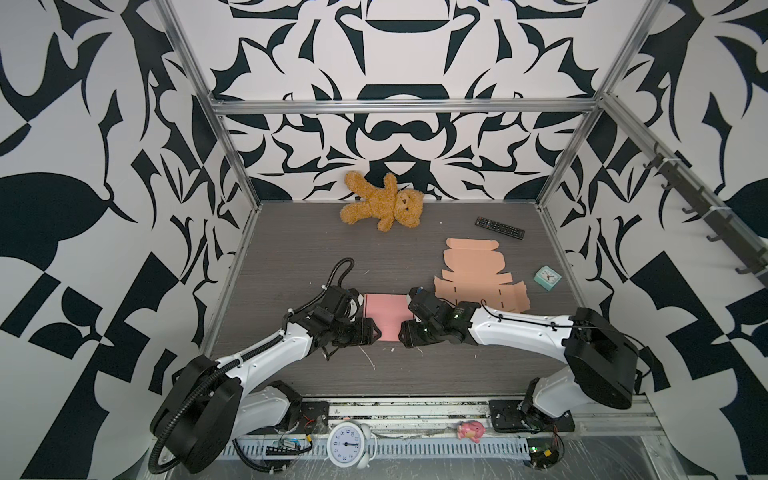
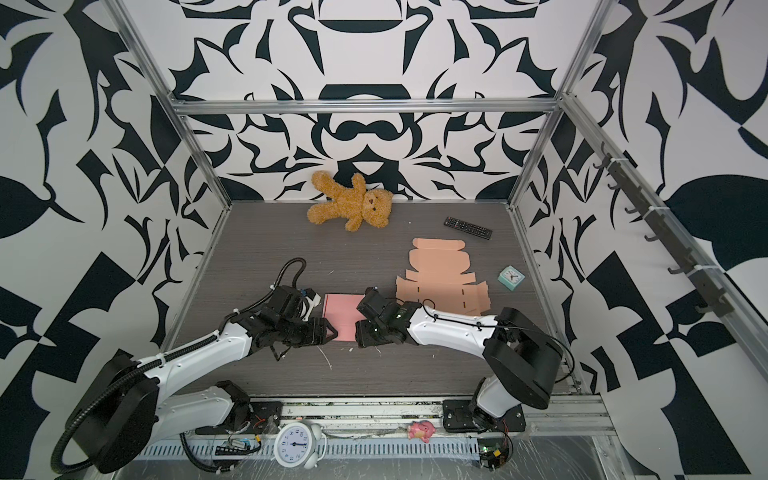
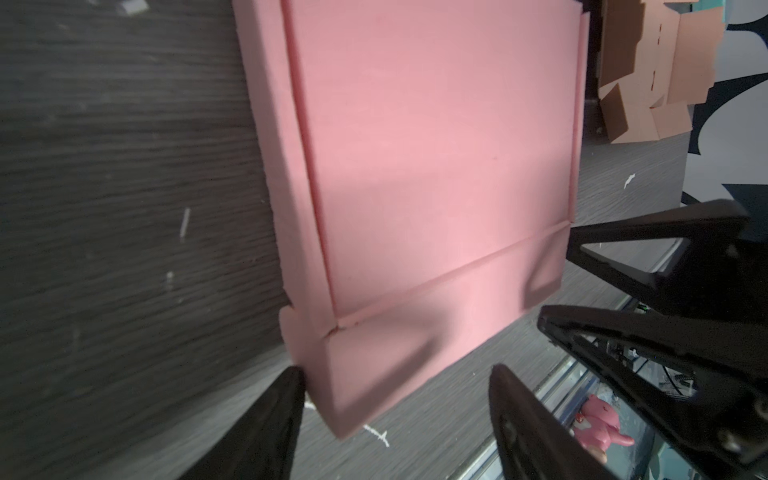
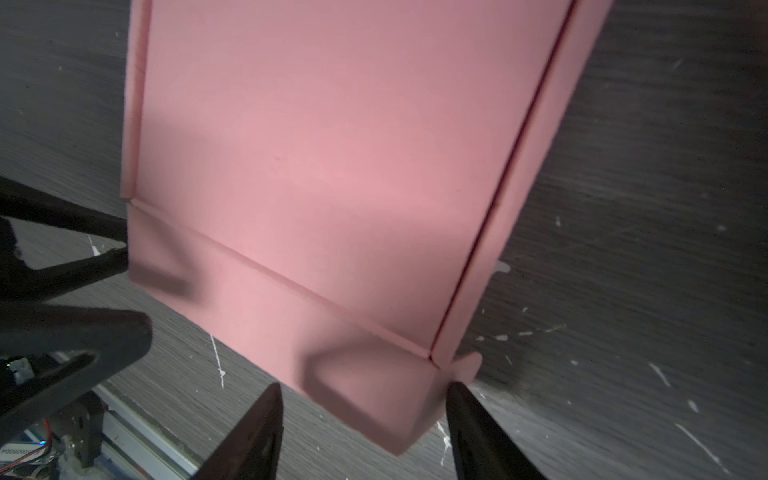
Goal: Fold the paper box
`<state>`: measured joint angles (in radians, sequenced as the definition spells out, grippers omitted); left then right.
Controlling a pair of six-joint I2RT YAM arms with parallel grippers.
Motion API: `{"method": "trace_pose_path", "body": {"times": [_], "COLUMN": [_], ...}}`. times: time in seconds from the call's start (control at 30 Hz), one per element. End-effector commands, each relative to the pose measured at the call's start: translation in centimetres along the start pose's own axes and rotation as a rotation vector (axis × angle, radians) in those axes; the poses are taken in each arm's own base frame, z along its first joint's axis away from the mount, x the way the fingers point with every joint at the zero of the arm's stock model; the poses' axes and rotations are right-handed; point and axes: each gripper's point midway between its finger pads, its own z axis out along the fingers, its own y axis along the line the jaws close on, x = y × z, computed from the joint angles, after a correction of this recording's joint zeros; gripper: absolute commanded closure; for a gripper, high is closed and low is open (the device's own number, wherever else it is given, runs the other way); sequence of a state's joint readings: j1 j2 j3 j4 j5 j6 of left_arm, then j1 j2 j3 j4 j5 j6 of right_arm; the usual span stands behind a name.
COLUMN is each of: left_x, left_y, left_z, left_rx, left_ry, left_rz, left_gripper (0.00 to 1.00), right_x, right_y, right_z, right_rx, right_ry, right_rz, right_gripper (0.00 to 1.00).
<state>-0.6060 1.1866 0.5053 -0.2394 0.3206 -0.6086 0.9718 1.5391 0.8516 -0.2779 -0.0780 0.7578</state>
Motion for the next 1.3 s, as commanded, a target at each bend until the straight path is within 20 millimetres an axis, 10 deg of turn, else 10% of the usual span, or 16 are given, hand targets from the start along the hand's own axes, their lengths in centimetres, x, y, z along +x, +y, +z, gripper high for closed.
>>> {"method": "trace_pose_path", "body": {"times": [0.0,1.27], "left_x": [0.4,0.3], "left_y": [0.2,0.9], "left_z": [0.2,0.8], "left_rx": [-0.003,-0.038], "left_ry": [0.001,-0.021], "left_rz": [-0.008,-0.018], "left_gripper": [0.27,0.34], "right_x": [0.0,-0.2], "right_y": [0.9,-0.1], "right_z": [0.1,0.3], "right_rx": [-0.025,0.033], "right_ry": [-0.012,-0.072], "right_rz": [0.001,0.007], "right_gripper": [0.36,0.37]}}
